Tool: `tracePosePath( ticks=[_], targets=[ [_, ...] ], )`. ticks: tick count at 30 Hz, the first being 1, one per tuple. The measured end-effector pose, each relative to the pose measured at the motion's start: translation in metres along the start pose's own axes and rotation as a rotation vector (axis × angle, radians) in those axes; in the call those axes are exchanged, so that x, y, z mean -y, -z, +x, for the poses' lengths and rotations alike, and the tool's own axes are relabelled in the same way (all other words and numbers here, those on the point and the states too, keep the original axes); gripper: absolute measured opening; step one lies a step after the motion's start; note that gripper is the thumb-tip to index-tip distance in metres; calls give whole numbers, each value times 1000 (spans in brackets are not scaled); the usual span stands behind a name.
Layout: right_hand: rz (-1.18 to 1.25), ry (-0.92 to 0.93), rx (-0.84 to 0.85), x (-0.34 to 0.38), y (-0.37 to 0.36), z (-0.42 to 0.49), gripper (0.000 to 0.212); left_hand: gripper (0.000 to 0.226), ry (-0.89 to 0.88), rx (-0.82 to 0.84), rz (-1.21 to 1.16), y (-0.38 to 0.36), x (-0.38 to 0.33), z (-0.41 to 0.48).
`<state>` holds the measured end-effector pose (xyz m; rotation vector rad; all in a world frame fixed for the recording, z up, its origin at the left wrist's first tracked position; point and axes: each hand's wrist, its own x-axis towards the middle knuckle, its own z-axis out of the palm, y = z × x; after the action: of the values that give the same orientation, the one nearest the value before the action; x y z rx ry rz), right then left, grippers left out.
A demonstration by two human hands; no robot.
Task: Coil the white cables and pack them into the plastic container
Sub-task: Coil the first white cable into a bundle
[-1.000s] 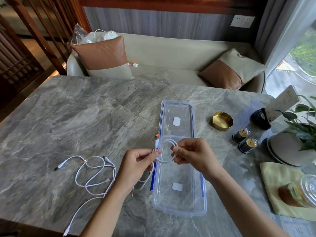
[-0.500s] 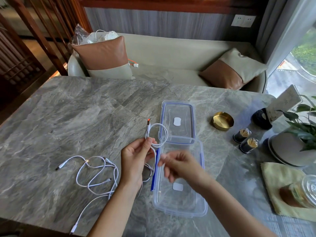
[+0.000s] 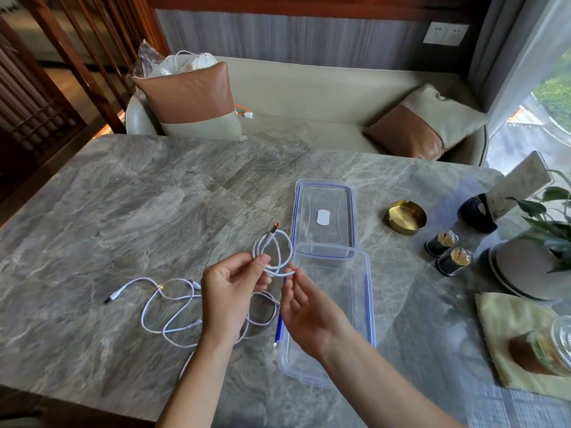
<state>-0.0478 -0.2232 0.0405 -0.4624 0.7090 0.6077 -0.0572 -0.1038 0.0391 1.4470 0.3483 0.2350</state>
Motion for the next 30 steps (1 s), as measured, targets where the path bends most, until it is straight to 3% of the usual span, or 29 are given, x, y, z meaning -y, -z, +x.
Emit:
tracePosePath(
  ticks=[4, 7, 12, 18, 23, 30],
  targets=[
    [-342, 197, 130, -1, 0, 2, 16, 17, 94, 62, 5, 15, -4, -1],
    [-532, 240, 219, 4, 0, 0, 22, 22, 154, 91, -10, 21, -9, -2],
    [-791, 364, 246, 13, 2, -3, 43, 24, 167, 110, 65, 25, -11, 0],
    [-1206, 634, 243, 30, 3, 1, 23, 24, 37, 138, 330, 30, -11, 4],
    [-1165, 588, 320, 33, 4, 6, 21, 25, 14, 175, 337, 28, -12, 4],
    [-1044, 288, 421, 44, 10, 5, 7, 12, 431, 271, -305, 28, -8, -2]
  ],
)
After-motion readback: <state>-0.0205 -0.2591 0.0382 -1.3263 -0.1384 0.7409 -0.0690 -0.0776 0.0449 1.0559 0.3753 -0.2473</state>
